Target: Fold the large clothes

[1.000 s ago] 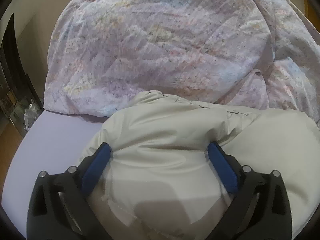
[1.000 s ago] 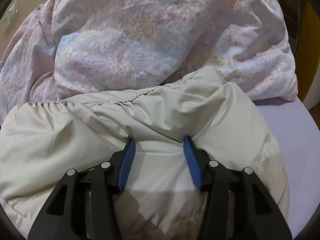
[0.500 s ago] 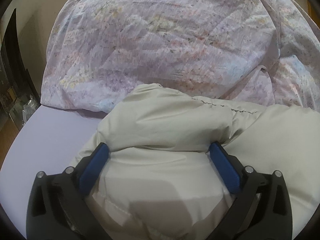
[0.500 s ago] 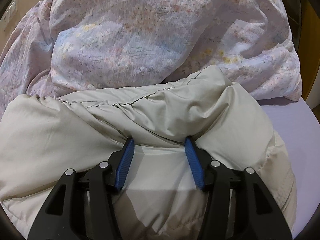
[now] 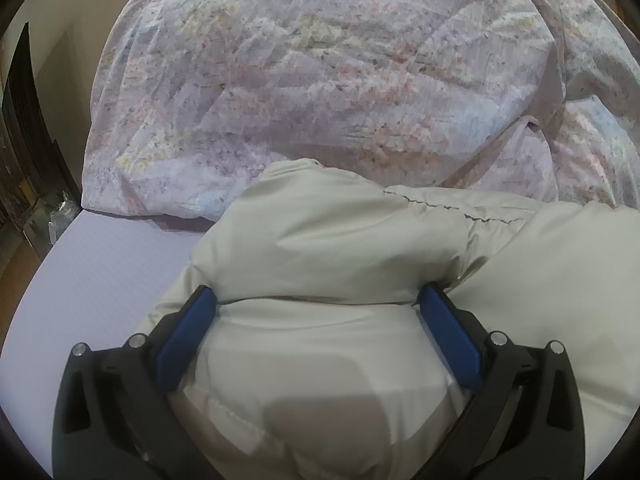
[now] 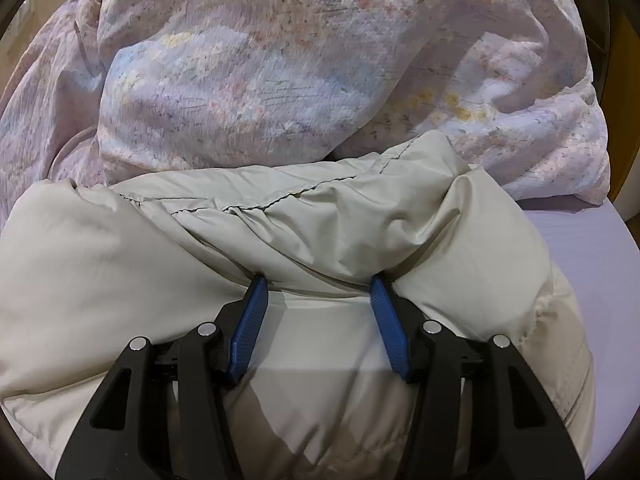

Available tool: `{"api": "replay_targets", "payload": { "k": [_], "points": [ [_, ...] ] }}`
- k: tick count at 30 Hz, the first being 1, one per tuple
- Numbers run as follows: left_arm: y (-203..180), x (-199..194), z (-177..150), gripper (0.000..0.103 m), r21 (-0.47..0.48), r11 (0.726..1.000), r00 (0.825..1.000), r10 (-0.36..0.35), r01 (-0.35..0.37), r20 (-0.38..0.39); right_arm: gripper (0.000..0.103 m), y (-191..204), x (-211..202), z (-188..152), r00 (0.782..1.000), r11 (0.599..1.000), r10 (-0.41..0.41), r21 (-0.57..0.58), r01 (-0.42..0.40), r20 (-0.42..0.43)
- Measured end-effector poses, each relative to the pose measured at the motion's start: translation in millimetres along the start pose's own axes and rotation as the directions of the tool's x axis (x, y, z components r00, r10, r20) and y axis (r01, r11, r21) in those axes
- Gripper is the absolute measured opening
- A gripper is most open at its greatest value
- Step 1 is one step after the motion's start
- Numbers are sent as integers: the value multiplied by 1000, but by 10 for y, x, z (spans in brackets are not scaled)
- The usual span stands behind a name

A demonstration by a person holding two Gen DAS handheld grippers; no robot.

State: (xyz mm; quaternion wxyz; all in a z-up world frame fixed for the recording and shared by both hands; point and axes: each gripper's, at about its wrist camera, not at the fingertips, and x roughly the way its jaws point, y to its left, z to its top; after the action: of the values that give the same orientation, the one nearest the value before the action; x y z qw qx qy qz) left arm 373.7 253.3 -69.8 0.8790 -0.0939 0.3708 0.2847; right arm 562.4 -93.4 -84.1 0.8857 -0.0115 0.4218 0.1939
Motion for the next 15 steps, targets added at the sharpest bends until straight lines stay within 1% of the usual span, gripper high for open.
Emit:
{"api": "replay_targets", "payload": {
  "k": [3,6,11,15],
  "points": [
    [-2,0,1,101,2,1000,1000,2,-2,-3,56,16,43,22,1000,1000,2,-1,-2,-3],
    [3,11,4,101,2,1000,1000,4,-4,-6,56,7,-20,-27,1000,1000,1,4,-1,-4],
    [7,15,5,101,4,1000,1000,9,-9,-6,56,-4,31,13,1000,1000,2,8,-2,0],
    [-3,-73,19,101,13,999,999,36,-36,-14,56,-68,-116,11,1000,1000,-5,8,5,-2]
  ]
}}
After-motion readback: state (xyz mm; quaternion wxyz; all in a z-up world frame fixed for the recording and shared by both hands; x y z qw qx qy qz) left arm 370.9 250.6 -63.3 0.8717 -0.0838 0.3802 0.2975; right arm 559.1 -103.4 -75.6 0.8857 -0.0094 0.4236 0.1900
